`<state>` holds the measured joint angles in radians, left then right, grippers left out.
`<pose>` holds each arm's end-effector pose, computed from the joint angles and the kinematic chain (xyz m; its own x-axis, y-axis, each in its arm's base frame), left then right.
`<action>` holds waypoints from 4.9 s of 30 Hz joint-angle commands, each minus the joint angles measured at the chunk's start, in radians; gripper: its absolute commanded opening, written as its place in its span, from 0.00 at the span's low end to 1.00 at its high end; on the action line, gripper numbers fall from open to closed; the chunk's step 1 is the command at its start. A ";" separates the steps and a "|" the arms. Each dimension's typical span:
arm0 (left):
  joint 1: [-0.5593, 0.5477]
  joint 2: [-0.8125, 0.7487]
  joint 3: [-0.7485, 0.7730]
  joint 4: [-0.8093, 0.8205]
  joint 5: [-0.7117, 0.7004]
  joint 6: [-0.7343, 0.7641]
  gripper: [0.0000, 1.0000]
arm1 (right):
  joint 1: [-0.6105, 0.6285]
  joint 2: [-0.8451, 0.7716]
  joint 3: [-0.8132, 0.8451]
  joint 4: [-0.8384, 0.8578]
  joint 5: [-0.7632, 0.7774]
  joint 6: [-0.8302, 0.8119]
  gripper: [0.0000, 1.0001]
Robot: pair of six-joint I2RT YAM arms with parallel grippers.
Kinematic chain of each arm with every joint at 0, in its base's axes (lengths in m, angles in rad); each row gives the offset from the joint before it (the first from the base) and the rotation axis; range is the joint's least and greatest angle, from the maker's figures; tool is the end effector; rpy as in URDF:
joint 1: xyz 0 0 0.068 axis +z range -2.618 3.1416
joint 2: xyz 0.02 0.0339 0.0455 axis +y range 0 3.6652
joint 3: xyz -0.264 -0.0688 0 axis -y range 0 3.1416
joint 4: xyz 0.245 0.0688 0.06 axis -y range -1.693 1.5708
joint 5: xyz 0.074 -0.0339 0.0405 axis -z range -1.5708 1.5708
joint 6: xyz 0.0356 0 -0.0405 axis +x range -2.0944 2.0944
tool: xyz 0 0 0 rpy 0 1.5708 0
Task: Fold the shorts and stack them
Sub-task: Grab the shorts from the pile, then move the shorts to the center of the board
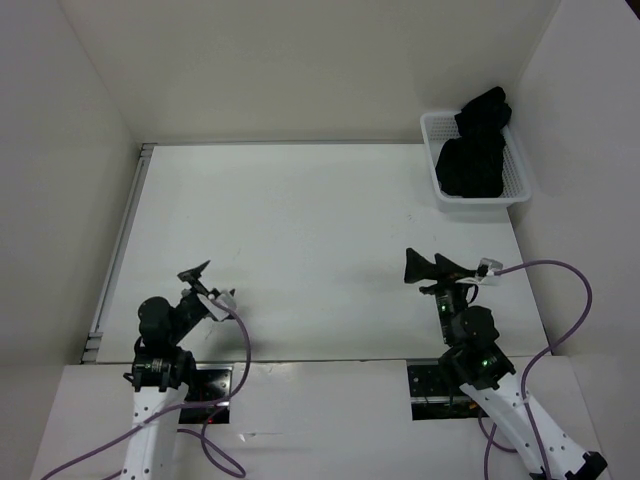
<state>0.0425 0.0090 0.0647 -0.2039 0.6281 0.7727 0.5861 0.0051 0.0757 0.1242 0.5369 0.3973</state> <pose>0.0998 -0.0167 0.1742 0.2757 0.5771 -0.7687 0.4941 0.6009 0.6283 0.0924 0.0395 0.2122 0.1266 0.4831 -0.8664 -0.1152 0.8746 0.4709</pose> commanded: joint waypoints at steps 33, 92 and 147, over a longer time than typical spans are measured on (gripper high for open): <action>-0.009 1.250 1.095 -0.259 -0.565 -0.561 1.00 | 0.150 1.269 1.122 -0.578 -0.155 -0.141 1.00; -0.027 1.807 1.638 -0.405 -0.412 -0.602 1.00 | -0.539 1.923 2.279 -0.471 -0.049 -0.286 0.00; -0.295 1.543 1.072 -0.635 -0.053 -0.452 1.00 | 0.113 1.860 1.242 -0.397 -0.494 -0.077 0.85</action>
<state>-0.2268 1.5631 1.1015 -0.8146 0.5163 0.2905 0.6720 1.8313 1.2617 -0.2794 0.0105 0.3458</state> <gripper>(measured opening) 0.998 0.856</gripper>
